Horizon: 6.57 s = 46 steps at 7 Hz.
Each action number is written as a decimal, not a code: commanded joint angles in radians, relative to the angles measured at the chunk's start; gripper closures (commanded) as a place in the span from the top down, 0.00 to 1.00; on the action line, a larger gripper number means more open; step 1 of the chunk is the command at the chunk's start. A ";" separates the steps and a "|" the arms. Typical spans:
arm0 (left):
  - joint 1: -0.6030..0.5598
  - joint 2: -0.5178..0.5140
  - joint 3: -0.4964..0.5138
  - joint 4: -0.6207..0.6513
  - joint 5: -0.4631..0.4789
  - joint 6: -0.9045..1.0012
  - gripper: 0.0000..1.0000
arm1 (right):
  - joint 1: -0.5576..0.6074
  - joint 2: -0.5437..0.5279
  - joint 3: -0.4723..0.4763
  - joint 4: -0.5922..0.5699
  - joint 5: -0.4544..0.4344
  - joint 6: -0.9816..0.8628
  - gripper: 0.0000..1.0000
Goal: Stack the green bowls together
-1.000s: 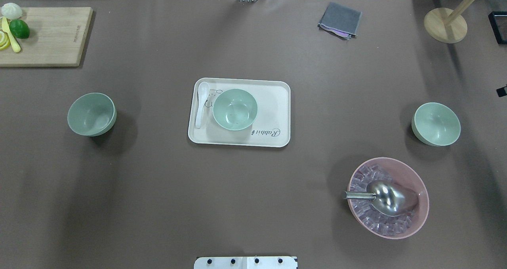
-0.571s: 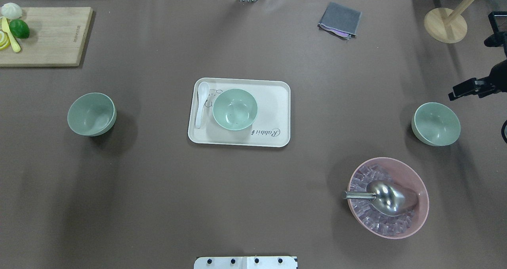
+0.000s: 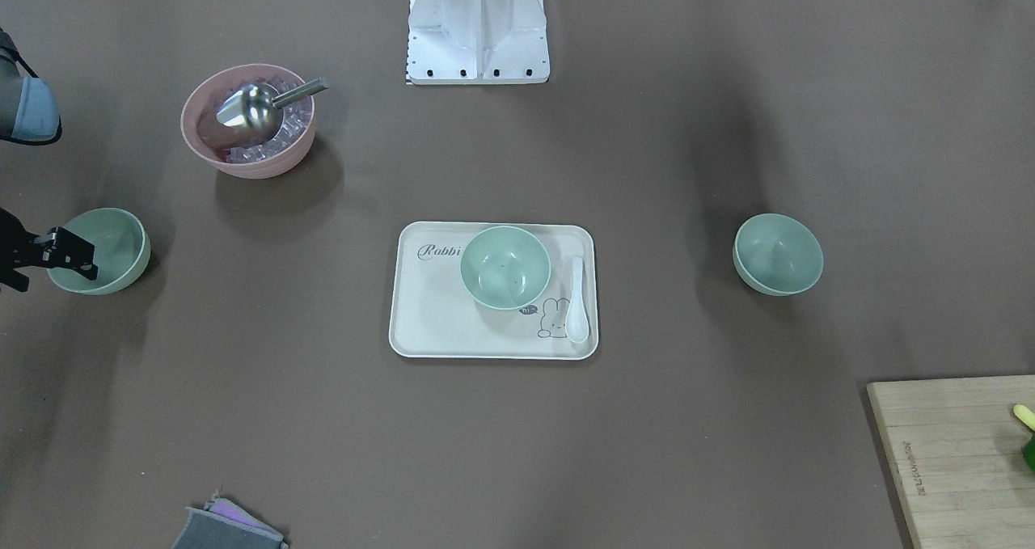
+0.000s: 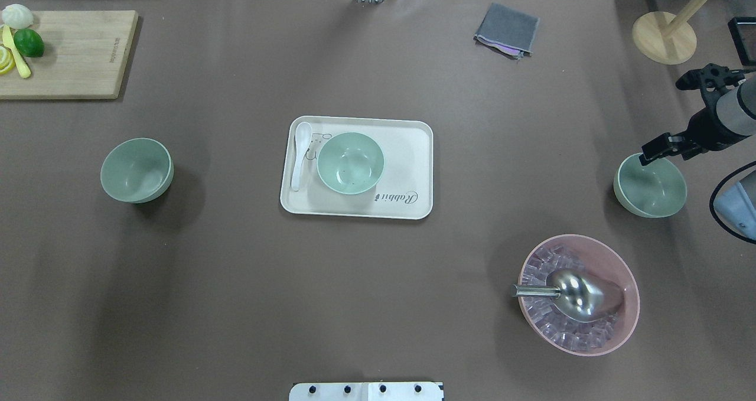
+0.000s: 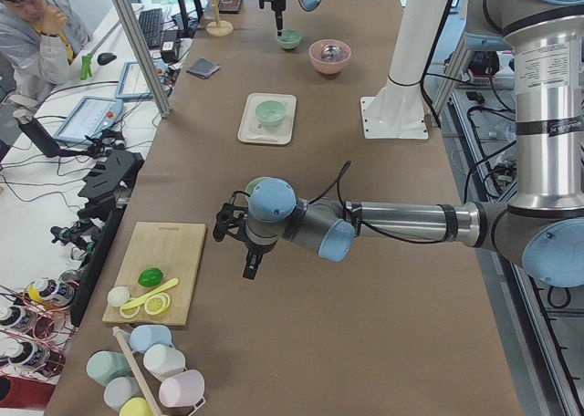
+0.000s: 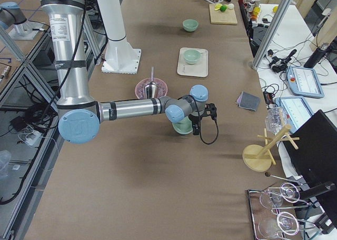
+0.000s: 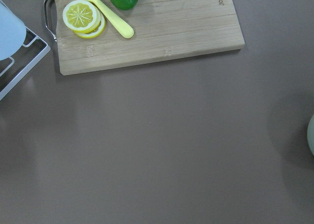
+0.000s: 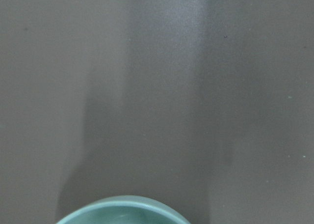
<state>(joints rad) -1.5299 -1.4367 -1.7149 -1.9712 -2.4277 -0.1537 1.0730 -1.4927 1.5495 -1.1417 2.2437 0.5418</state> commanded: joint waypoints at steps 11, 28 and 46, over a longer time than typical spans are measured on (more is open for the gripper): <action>0.284 -0.180 0.008 -0.067 0.018 -0.536 0.97 | -0.146 0.349 0.041 -0.043 -0.008 0.601 0.00; 0.392 -0.218 0.014 -0.058 0.098 -0.668 0.98 | -0.487 0.655 -0.005 -0.073 -0.328 0.934 1.00; 0.583 -0.576 0.115 -0.034 0.038 -1.029 0.00 | 0.010 0.200 0.178 -0.084 0.057 0.409 1.00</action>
<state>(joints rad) -0.9585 -1.9156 -1.6021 -2.0071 -2.3700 -1.0632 1.0323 -1.2473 1.7319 -1.2246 2.2699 1.0445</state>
